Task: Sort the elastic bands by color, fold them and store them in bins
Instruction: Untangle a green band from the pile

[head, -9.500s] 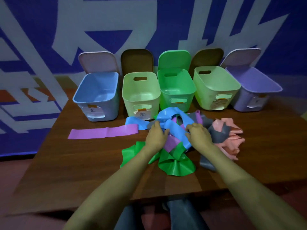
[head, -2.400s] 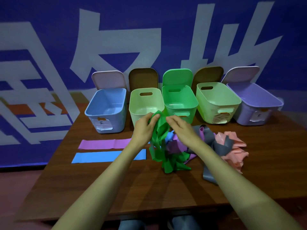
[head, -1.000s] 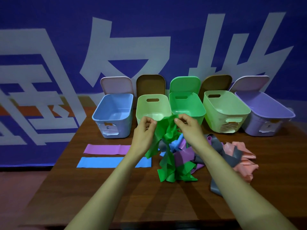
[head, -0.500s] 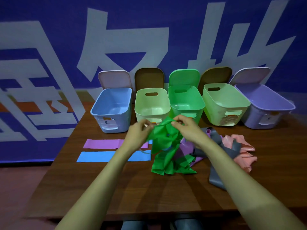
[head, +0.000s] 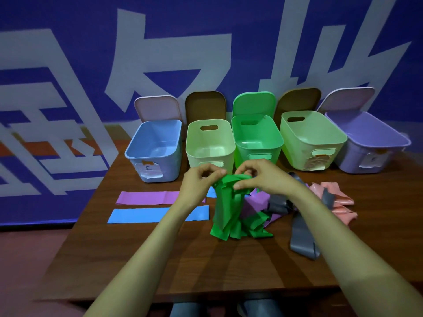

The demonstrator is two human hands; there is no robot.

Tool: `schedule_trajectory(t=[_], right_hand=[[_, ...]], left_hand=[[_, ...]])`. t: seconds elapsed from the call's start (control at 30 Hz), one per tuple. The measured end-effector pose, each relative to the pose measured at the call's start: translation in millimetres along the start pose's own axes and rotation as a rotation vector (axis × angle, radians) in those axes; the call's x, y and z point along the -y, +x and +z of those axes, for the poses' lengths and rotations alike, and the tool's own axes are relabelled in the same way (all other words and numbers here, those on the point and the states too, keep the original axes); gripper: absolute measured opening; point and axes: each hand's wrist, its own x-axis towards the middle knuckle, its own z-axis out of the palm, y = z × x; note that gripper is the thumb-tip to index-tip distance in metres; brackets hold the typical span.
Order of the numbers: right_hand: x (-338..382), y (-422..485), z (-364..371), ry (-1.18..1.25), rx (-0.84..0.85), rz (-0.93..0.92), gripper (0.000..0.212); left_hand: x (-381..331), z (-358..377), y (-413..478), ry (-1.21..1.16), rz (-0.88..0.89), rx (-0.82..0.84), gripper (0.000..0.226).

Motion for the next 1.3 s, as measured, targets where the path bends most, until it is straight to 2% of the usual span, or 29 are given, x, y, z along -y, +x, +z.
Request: schedule_trajectory(t=[0.07,0.23,0.33,0.43,0.5,0.57,0.63,0.67,0.73,0.8,0.87,0.93,1.0,1.1,1.13,1.2,1.3], right_hand=[[-6.4,0.9,-3.1,0.168,0.036,0.046,0.017],[-17.5,6.4,-7.1,0.551,-0.156,0.152,0.007],[-16.8,10.6,-3.1,0.696,-0.252,0.181,0.015],[-19.7,15.8,1.4,0.732,-0.323,0.167,0.017],[-21.2,17.8,0.2,0.781,-0.379,0.170,0.018],[-21.2,18.7,-1.7,0.856,-0.417,0.185,0.019],[-20.5,17.0,-1.2,0.797,-0.391,0.178,0.018],[-19.3,14.7,-0.5,0.676,-0.333,0.172,0.015],[-16.7,8.2,0.1,0.378,-0.118,0.157,0.014],[-15.8,4.7,0.4,0.151,0.083,0.124,0.029],[-14.8,3.5,1.7,0.026,0.145,0.075,0.025],[-14.9,6.2,2.3,0.055,0.065,0.037,0.016],[-15.1,10.8,1.5,0.265,-0.104,0.021,0.008],[-19.7,23.5,-6.5,0.544,-0.417,0.079,0.012],[-21.7,27.0,-9.2,0.594,-0.517,0.113,0.013],[-25.1,32.1,-13.8,0.676,-0.684,0.192,0.014],[-35.0,34.8,-14.4,0.565,-0.778,0.239,0.013]], left_hand=[[-0.8,-3.1,-0.3,-0.058,0.013,-0.003,0.010],[3.9,-11.3,-7.4,-0.226,0.017,0.080,0.009],[9.4,-12.1,-9.4,-0.171,-0.041,0.167,0.003],[17.3,-13.2,-8.8,0.067,-0.025,0.214,0.022],[20.4,-13.9,-9.4,0.144,0.033,0.124,0.014],[22.9,-17.3,-7.7,0.064,0.036,0.005,0.008],[21.0,-20.7,-6.4,-0.068,0.012,-0.027,0.007],[17.2,-20.5,-7.3,-0.131,-0.007,-0.017,0.011],[10.9,-19.1,-7.7,-0.202,-0.044,-0.004,0.019],[6.9,-16.5,-7.8,-0.244,-0.052,0.021,0.017],[7.4,-15.4,-7.2,-0.299,-0.060,0.046,0.013],[8.2,-15.7,-7.9,-0.290,-0.087,0.077,0.008],[11.0,-15.5,-9.6,-0.146,-0.072,0.126,0.005],[23.7,-19.3,-11.3,0.176,0.042,0.236,0.028],[26.7,-20.5,-12.4,0.256,0.076,0.284,0.029],[28.1,-22.6,-14.6,0.250,0.084,0.328,0.018],[19.2,-24.8,-15.1,0.035,0.020,0.153,0.015]])
